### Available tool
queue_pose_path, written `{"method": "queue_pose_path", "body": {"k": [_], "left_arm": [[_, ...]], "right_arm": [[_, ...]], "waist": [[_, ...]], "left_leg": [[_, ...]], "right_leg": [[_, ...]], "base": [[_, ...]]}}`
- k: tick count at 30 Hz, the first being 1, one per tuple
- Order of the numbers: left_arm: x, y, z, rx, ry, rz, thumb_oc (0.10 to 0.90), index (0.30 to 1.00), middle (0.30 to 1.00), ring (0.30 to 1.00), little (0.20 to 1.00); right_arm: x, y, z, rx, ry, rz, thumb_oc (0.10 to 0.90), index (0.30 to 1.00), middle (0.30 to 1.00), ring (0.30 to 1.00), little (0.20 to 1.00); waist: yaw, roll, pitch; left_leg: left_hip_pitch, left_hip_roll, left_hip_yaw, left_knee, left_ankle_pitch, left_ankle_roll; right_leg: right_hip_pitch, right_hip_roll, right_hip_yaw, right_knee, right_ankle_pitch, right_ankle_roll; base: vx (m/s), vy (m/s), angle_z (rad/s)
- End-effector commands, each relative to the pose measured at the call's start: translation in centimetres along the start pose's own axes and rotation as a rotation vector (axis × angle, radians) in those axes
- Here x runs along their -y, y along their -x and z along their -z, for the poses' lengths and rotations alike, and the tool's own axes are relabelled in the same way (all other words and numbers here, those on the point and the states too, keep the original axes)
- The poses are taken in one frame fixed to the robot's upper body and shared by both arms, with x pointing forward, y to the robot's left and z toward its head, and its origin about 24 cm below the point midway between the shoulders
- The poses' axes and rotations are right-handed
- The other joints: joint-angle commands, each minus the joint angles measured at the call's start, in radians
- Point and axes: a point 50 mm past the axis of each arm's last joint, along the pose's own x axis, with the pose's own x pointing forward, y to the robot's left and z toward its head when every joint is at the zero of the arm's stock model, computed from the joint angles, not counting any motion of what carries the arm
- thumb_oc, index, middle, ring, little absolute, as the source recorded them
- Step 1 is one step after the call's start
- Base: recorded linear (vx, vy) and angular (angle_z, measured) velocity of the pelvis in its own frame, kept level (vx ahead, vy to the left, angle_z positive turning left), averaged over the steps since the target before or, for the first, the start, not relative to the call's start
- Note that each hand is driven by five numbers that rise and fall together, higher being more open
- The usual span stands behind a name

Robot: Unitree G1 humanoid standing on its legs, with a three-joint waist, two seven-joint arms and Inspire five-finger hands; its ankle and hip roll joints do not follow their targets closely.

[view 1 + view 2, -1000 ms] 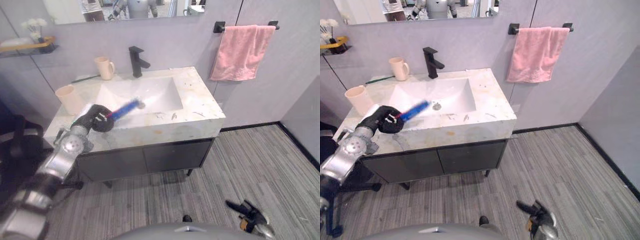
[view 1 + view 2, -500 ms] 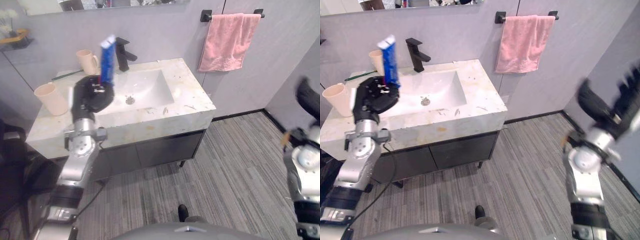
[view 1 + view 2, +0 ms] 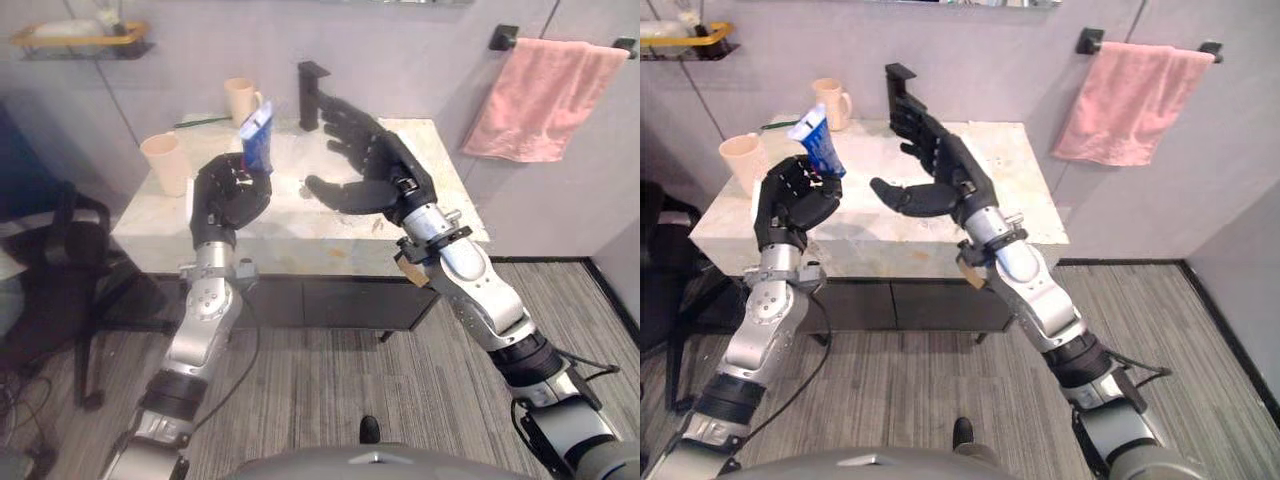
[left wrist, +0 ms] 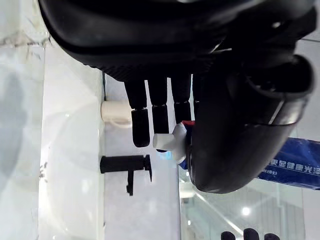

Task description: Organize the bathroom.

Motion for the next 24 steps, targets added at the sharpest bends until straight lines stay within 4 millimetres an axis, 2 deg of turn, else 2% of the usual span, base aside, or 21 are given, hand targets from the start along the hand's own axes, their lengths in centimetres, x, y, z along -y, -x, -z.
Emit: {"method": "queue_pose_path", "body": {"k": [1, 10, 18, 19, 20, 21, 22, 23, 24], "left_arm": [[3.6, -2.4, -6.0, 0.319, 0.113, 0.175, 0.4, 0.3, 0.3, 0.3, 0.3], [4.1, -2.2, -5.3, 0.252, 0.144, 0.203, 0.4, 0.3, 0.3, 0.3, 0.3], [4.1, -2.0, -4.8, 0.226, 0.141, 0.22, 0.4, 0.3, 0.3, 0.3, 0.3], [4.1, -2.0, -4.7, 0.221, 0.139, 0.222, 0.4, 0.3, 0.3, 0.3, 0.3], [4.1, -2.1, -4.7, 0.214, 0.145, 0.219, 0.4, 0.3, 0.3, 0.3, 0.3], [4.1, -2.1, -4.7, 0.215, 0.142, 0.219, 0.4, 0.3, 0.3, 0.3, 0.3], [4.2, -2.1, -4.7, 0.219, 0.136, 0.218, 0.4, 0.3, 0.3, 0.3, 0.3], [4.2, -2.1, -4.7, 0.219, 0.136, 0.218, 0.4, 0.3, 0.3, 0.3, 0.3], [4.2, -2.1, -4.7, 0.216, 0.14, 0.218, 0.4, 0.3, 0.3, 0.3, 0.3]], "right_arm": [[-0.5, -3.1, -6.2, 0.299, -0.015, -0.016, 0.8, 0.9, 0.9, 0.9, 0.9], [-1.8, -4.5, -7.1, 0.342, 0.057, -0.015, 0.8, 0.9, 0.9, 0.9, 0.9], [-2.5, -4.7, -7.2, 0.335, 0.034, -0.055, 0.8, 0.9, 0.9, 0.9, 0.9], [-2.6, -4.7, -7.2, 0.337, 0.031, -0.059, 0.66, 0.691, 0.691, 0.691, 0.691], [-2.7, -4.7, -7.2, 0.337, 0.025, -0.068, 0.62, 0.629, 0.629, 0.629, 0.629], [-2.7, -4.7, -7.2, 0.337, 0.026, -0.071, 0.613, 0.62, 0.62, 0.62, 0.62], [-2.9, -4.7, -7.3, 0.336, 0.03, -0.077, 0.573, 0.559, 0.559, 0.559, 0.559], [-2.9, -4.7, -7.3, 0.336, 0.03, -0.077, 0.573, 0.559, 0.559, 0.559, 0.559], [-3.0, -4.8, -7.3, 0.333, 0.033, -0.081, 0.488, 0.432, 0.432, 0.432, 0.432]], "waist": [[-0.003, -0.014, -0.058], [0.018, -0.015, -0.054], [0.026, -0.018, -0.054], [0.026, -0.018, -0.054], [0.024, -0.017, -0.054], [0.024, -0.017, -0.054], [0.023, -0.017, -0.053], [0.023, -0.017, -0.053], [0.023, -0.017, -0.053]], "left_leg": [[-0.068, -0.023, -0.04, -0.002, 0.0, 0.052], [-0.062, -0.023, -0.047, -0.002, -0.004, 0.056], [-0.059, -0.021, -0.05, -0.002, -0.005, 0.057], [-0.059, -0.021, -0.051, -0.002, -0.006, 0.057], [-0.059, -0.022, -0.052, -0.002, -0.006, 0.057], [-0.06, -0.022, -0.052, -0.002, -0.006, 0.057], [-0.059, -0.021, -0.051, -0.002, -0.006, 0.057], [-0.059, -0.021, -0.051, -0.002, -0.006, 0.057], [-0.059, -0.021, -0.052, -0.002, -0.006, 0.057]], "right_leg": [[0.103, -0.024, -0.004, -0.006, -0.105, 0.014], [0.11, -0.028, -0.004, -0.006, -0.106, 0.013], [0.113, -0.032, -0.006, -0.006, -0.106, 0.014], [0.114, -0.032, -0.006, -0.006, -0.106, 0.015], [0.113, -0.031, -0.004, -0.006, -0.106, 0.015], [0.112, -0.031, -0.004, -0.006, -0.106, 0.015], [0.112, -0.032, -0.004, -0.006, -0.106, 0.016], [0.112, -0.032, -0.004, -0.006, -0.106, 0.016], [0.112, -0.032, -0.004, -0.006, -0.105, 0.016]], "base": [[0.01, -0.001, 0.11], [0.0, 0.0, 0.0], [0.0, 0.0, 0.0], [0.0, 0.0, 0.0], [0.0, 0.0, 0.0], [0.0, 0.0, 0.0], [0.0, 0.0, 0.0], [0.0, 0.0, 0.0], [0.0, 0.0, 0.0]]}}
